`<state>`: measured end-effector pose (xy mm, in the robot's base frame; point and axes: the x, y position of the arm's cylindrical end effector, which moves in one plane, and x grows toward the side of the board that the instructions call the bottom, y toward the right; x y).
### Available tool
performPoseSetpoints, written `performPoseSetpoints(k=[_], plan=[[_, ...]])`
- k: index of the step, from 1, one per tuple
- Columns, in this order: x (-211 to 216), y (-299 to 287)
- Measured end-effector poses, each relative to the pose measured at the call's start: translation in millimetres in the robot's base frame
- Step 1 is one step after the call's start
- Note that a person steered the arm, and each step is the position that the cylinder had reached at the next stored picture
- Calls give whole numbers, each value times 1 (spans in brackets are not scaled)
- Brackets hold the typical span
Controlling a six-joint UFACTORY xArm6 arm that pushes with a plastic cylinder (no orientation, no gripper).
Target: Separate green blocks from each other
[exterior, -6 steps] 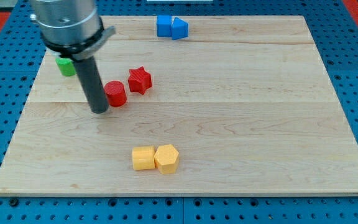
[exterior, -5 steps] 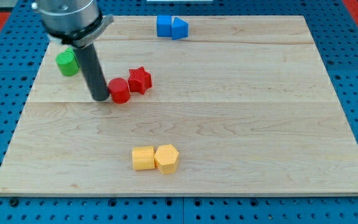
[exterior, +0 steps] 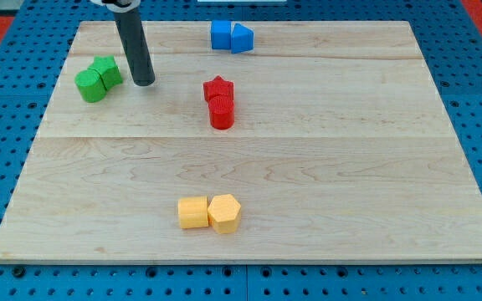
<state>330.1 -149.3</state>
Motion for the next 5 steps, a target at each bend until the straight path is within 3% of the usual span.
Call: performPoseSetpoints(k=[5], plan=[[-4,27]])
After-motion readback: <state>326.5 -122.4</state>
